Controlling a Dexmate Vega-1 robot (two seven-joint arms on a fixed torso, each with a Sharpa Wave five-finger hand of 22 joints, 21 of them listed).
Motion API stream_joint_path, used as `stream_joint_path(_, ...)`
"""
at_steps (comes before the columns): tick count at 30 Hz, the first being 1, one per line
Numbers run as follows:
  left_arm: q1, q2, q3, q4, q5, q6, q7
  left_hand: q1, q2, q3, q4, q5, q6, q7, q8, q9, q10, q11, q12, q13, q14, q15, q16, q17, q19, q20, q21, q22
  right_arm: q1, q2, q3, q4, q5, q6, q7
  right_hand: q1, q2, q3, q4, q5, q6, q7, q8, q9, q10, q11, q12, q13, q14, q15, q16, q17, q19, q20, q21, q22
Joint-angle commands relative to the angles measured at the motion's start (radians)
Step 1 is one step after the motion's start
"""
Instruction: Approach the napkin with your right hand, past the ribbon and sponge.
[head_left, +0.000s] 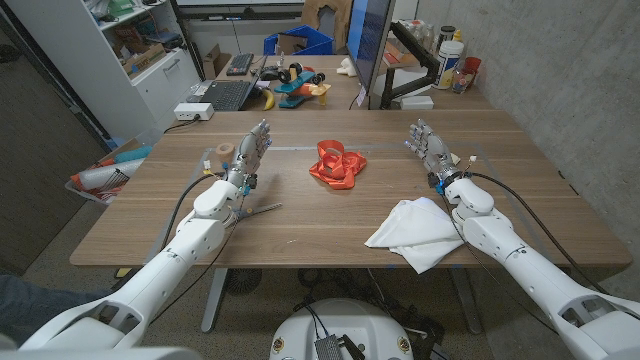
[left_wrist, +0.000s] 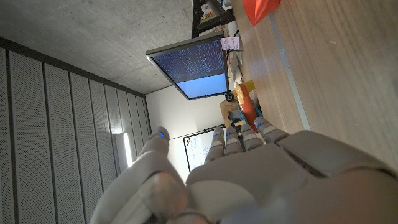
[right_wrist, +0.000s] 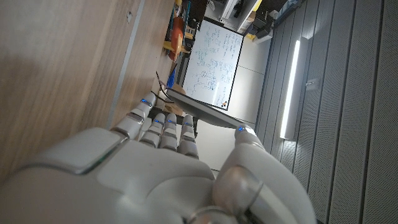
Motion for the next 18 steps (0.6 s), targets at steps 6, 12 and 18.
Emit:
stream_joint_path(6,0.042,-0.14,-0.18,-0.043,0.183,0.103,-0.097,0.012,0.005,0.008,0.001,0.006,-0.001,0.007,0.006,0.004,-0.005,0.003,0.004,0.001,-0.004,0.009,0.004,0.001,-0.011,0.003,0.004,0.003,0.017,0.018,-0.001,0.04,0.004,0.026,0.027,0.006,-0.001,0.005,0.0,0.006,0.01,0.003,0.004,0.002,0.007,0.001,0.008,0.005,0.01,0.0,0.006,0.002,0.01,0.0,0.002,0.005)
stream_joint_path(12,0.044,-0.172,-0.213,-0.047,0.217,0.115,-0.118,0.013,0.006,0.008,0.0,0.006,-0.002,0.006,0.006,0.004,-0.003,0.003,0.005,0.001,-0.005,0.008,0.004,0.001,-0.013,0.005,0.003,0.003,0.018,0.015,0.0,0.039,0.002,0.026,0.029,0.006,0.0,0.005,-0.001,0.006,0.01,0.003,0.004,0.002,0.009,0.003,0.008,0.005,0.011,0.0,0.006,0.0,0.011,0.0,0.001,0.005)
stream_joint_path(18,0.044,-0.192,-0.231,-0.047,0.24,0.124,-0.136,0.014,0.007,0.009,-0.001,0.005,0.0,0.007,0.007,0.004,-0.004,0.005,0.006,0.001,-0.003,0.009,0.005,0.001,-0.013,0.007,0.004,0.004,0.02,0.004,-0.003,0.029,-0.008,0.022,0.029,0.006,0.0,0.004,-0.001,0.005,0.012,0.003,0.005,0.002,0.01,0.001,0.009,0.005,0.013,0.001,0.007,-0.001,0.012,0.001,-0.001,0.005)
